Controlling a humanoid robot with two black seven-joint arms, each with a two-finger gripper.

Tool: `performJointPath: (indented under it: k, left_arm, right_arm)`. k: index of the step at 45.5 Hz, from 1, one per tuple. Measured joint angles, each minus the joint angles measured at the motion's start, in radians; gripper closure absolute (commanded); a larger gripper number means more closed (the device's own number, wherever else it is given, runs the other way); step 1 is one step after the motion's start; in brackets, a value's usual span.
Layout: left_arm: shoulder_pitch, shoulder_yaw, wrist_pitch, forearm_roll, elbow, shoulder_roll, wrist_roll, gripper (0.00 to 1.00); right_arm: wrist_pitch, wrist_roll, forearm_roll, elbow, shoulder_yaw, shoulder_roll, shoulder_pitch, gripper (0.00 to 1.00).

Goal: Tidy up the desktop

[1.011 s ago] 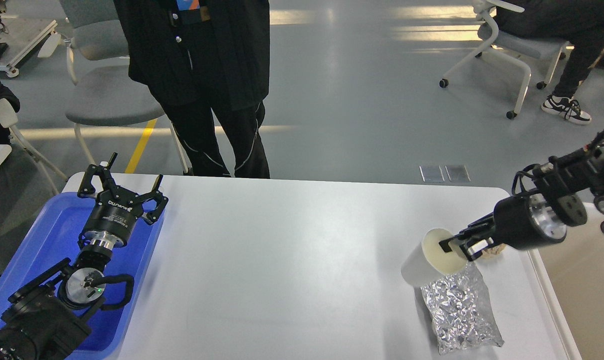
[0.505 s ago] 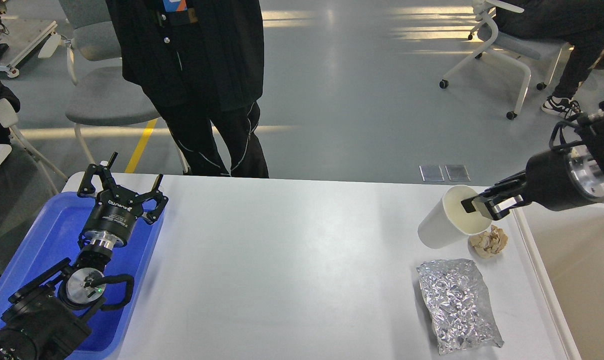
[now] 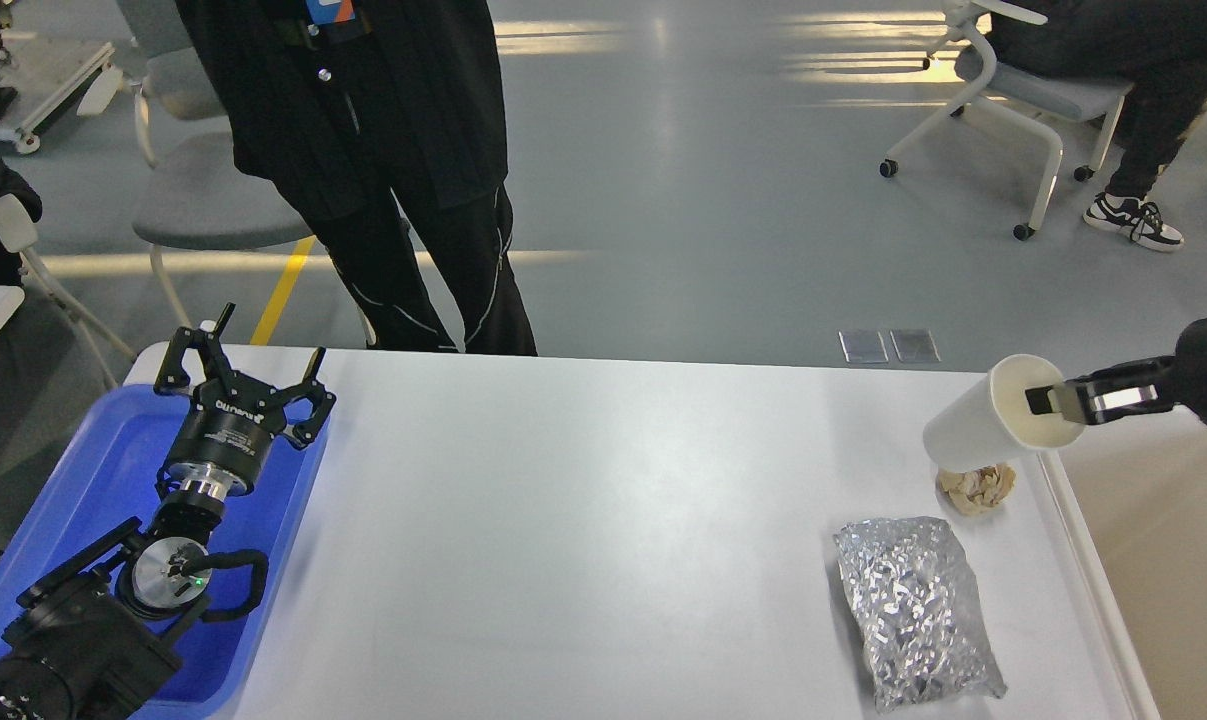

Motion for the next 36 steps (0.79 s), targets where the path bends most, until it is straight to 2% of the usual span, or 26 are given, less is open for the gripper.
performJointPath:
  k: [15,26,36]
  left_arm:
    - [0.000,0.000,0.000,0.000,0.000,0.000,0.000,0.00]
    - [0.000,0.000,0.001,0.000,0.000,0.000,0.000,0.00]
    - [0.000,0.000,0.001,0.000,0.000,0.000,0.000,0.00]
  right_arm:
    - [-0.121,0.004,0.096,-0.124,0.136,-0.190,-0.295,1.00]
    - [-0.241,0.008,0.348,-0.223,0.169,-0.213,-0.472,1.00]
    - [-0.329,0.009,0.639,-0.315,0.183,-0.167,-0.630,1.00]
